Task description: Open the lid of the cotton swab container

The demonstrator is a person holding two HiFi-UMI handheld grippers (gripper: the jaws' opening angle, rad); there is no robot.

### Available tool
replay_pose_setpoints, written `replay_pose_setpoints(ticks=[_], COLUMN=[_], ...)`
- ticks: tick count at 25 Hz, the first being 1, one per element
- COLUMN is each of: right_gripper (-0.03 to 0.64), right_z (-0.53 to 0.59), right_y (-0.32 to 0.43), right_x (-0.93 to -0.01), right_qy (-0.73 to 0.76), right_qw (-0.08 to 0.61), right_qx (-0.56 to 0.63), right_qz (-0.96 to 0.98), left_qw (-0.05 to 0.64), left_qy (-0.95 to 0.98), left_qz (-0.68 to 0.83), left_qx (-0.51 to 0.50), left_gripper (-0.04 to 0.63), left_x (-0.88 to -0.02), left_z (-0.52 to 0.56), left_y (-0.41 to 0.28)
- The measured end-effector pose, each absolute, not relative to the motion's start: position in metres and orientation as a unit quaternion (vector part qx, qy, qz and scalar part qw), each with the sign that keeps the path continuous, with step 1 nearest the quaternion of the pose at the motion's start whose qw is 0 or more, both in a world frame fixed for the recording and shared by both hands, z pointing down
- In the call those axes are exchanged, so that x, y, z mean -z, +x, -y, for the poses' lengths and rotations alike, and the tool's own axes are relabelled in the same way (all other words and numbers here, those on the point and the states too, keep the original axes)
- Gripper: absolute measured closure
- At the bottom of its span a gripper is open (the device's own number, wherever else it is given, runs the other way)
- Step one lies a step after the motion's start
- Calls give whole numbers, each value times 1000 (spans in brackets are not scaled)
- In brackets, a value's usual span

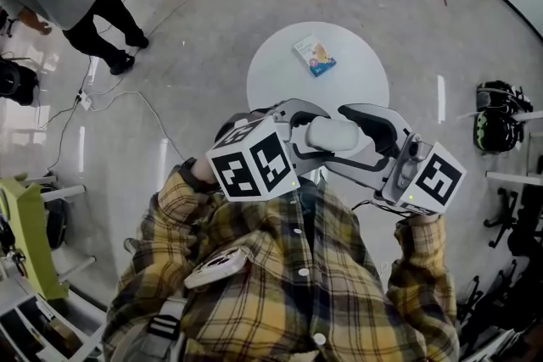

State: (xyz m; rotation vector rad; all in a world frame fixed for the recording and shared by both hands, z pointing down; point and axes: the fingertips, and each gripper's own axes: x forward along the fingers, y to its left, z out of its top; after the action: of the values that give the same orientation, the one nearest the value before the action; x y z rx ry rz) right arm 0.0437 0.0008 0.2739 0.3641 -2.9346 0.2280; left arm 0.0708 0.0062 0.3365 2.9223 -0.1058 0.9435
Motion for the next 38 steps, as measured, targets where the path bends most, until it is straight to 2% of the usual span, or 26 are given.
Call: replay_pose_setpoints(ticks=[6, 8, 12, 23, 38], right_gripper=[322, 356, 370, 382, 382], right_z=[-2, -4, -5, -8, -21], right_y=[35, 33, 32, 30, 33], right_x=[-281, -280, -281, -282, -283], right_qy=[115, 111, 109, 106, 56], right_qw=[80, 73, 72, 72, 72], right_qx=[-89, -92, -84, -83, -151], right_qz=[986, 987, 988, 988, 984], left_qw=[37, 38, 39, 39, 45], left_qy=[952, 953, 952, 951, 954], left_qz=[24, 20, 15, 12, 4], left_qx=[-302, -301, -303, -306, -297], left_gripper=[347, 347, 347, 348, 351], left_x=[-334, -333, -333, -335, -332], left_z=[-12, -14, -16, -19, -34], left_y=[73, 73, 73, 71, 73])
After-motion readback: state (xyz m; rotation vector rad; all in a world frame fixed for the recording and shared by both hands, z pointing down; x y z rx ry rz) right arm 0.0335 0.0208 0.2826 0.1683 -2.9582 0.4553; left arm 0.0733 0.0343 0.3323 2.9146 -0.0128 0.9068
